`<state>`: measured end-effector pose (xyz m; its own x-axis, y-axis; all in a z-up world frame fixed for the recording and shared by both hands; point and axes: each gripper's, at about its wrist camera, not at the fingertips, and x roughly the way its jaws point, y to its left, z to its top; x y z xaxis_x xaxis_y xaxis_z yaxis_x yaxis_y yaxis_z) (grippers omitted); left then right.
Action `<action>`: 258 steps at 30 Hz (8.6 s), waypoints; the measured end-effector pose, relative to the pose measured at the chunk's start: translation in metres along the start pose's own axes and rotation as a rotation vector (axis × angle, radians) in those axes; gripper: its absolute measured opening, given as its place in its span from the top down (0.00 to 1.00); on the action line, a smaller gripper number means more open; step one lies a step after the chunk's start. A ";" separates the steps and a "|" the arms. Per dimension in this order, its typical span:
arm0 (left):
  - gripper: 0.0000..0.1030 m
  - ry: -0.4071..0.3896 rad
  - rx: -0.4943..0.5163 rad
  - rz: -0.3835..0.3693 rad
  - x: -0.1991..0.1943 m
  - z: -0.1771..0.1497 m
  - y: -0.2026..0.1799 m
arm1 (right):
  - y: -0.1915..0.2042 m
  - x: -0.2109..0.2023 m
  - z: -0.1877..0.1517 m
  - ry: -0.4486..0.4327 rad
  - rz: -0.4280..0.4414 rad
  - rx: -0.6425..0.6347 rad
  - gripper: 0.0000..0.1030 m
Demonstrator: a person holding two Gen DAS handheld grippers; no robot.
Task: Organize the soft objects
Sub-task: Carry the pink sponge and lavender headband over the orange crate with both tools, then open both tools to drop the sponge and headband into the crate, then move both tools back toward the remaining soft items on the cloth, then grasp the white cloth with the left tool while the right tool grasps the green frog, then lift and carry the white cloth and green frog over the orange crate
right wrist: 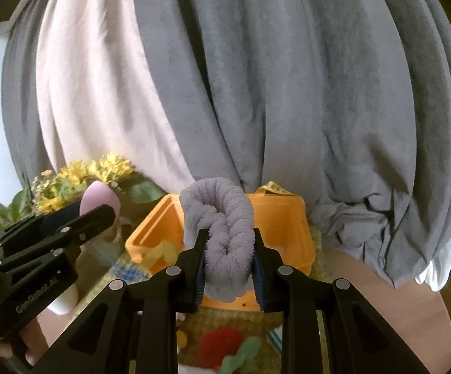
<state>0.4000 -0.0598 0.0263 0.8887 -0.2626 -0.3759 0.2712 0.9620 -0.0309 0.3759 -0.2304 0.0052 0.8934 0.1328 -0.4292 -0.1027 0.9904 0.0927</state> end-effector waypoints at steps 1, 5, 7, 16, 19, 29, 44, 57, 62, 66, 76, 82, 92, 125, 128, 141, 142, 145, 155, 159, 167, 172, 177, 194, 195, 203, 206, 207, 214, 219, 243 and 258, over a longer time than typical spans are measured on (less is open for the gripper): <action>0.67 0.007 0.002 0.002 0.005 0.001 0.001 | -0.001 0.004 0.003 0.004 -0.002 -0.001 0.75; 0.66 0.042 0.021 0.008 0.030 0.012 0.005 | -0.004 0.027 0.017 0.053 -0.012 -0.016 0.75; 0.66 0.061 0.025 0.007 0.042 0.016 0.006 | -0.006 0.038 0.024 0.071 -0.025 -0.025 0.75; 0.66 0.208 0.018 -0.021 0.106 0.032 0.013 | -0.022 0.102 0.041 0.239 -0.021 0.006 0.74; 0.66 0.275 0.021 -0.027 0.128 0.031 0.015 | -0.031 0.124 0.041 0.301 -0.029 0.023 0.74; 0.63 0.490 0.020 -0.064 0.183 0.014 0.016 | -0.046 0.177 0.029 0.461 -0.019 0.048 0.74; 0.29 0.428 0.053 0.001 0.153 0.018 0.011 | -0.054 0.159 0.031 0.426 -0.091 0.048 0.42; 0.28 0.272 0.027 0.043 0.066 0.018 0.000 | -0.039 0.063 0.039 0.223 -0.143 -0.007 0.42; 0.28 0.240 0.019 0.031 0.037 0.013 -0.006 | -0.039 0.034 0.032 0.191 -0.137 0.027 0.42; 0.28 0.216 0.028 0.028 0.015 0.008 -0.013 | -0.042 0.013 0.022 0.168 -0.124 0.047 0.42; 0.25 0.219 0.065 0.012 -0.015 -0.018 -0.025 | -0.041 -0.022 -0.008 0.170 -0.164 0.044 0.42; 0.25 0.260 0.075 -0.014 -0.020 -0.036 -0.030 | -0.040 -0.029 -0.031 0.226 -0.155 0.046 0.42; 0.25 0.370 0.085 -0.064 -0.015 -0.069 -0.033 | -0.043 -0.028 -0.063 0.335 -0.125 0.073 0.42; 0.25 0.713 -0.007 -0.174 0.052 -0.153 -0.043 | -0.056 0.024 -0.159 0.731 -0.035 0.178 0.42; 0.25 0.744 -0.024 -0.176 0.062 -0.160 -0.044 | -0.058 0.029 -0.164 0.747 -0.034 0.178 0.42; 0.34 0.796 -0.012 -0.160 0.090 -0.179 -0.055 | -0.072 0.047 -0.182 0.808 -0.027 0.233 0.45; 0.38 0.804 -0.019 -0.168 0.092 -0.181 -0.055 | -0.071 0.047 -0.182 0.808 -0.022 0.229 0.46; 0.45 0.816 -0.031 -0.183 0.094 -0.184 -0.055 | -0.069 0.048 -0.182 0.806 -0.020 0.215 0.47; 0.83 0.810 -0.033 -0.205 0.086 -0.184 -0.054 | -0.067 0.045 -0.182 0.794 -0.023 0.215 0.47; 0.85 0.800 -0.028 -0.204 0.077 -0.182 -0.050 | -0.068 0.042 -0.180 0.784 -0.021 0.213 0.47; 0.85 0.766 -0.040 -0.210 0.064 -0.172 -0.047 | -0.063 0.030 -0.169 0.745 -0.018 0.196 0.47; 0.85 0.730 -0.045 -0.213 0.054 -0.161 -0.044 | -0.057 0.026 -0.162 0.722 -0.008 0.190 0.47; 0.85 0.682 -0.037 -0.200 0.045 -0.148 -0.042 | -0.053 0.022 -0.152 0.690 0.002 0.183 0.47; 0.86 0.475 -0.012 -0.145 0.018 -0.091 -0.032 | -0.041 0.010 -0.101 0.540 0.020 0.141 0.47; 0.86 0.458 -0.005 -0.137 0.017 -0.087 -0.032 | -0.041 0.009 -0.096 0.526 0.019 0.137 0.47; 0.85 0.372 0.003 -0.125 0.009 -0.061 -0.024 | -0.035 0.003 -0.064 0.426 0.023 0.115 0.47; 0.86 0.337 0.010 -0.111 0.004 -0.053 -0.022 | -0.032 0.001 -0.051 0.387 0.029 0.112 0.47; 0.86 0.327 0.012 -0.108 0.003 -0.050 -0.022 | -0.031 0.000 -0.048 0.375 0.031 0.109 0.47; 0.86 0.246 0.023 -0.086 -0.008 -0.028 -0.018 | -0.024 -0.004 -0.024 0.305 0.052 0.097 0.47; 0.85 0.191 0.036 -0.073 -0.012 -0.011 -0.016 | -0.022 -0.005 -0.009 0.259 0.060 0.093 0.47; 0.85 0.107 0.017 -0.042 0.020 0.046 -0.001 | -0.023 0.028 0.064 0.142 0.066 0.096 0.47; 0.86 0.167 -0.005 0.000 0.079 0.055 0.015 | -0.031 0.094 0.075 0.245 0.083 0.116 0.47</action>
<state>0.4948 -0.0701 0.0475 0.8145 -0.2470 -0.5250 0.2691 0.9625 -0.0353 0.4960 -0.2512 0.0291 0.7501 0.2328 -0.6190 -0.1082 0.9666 0.2325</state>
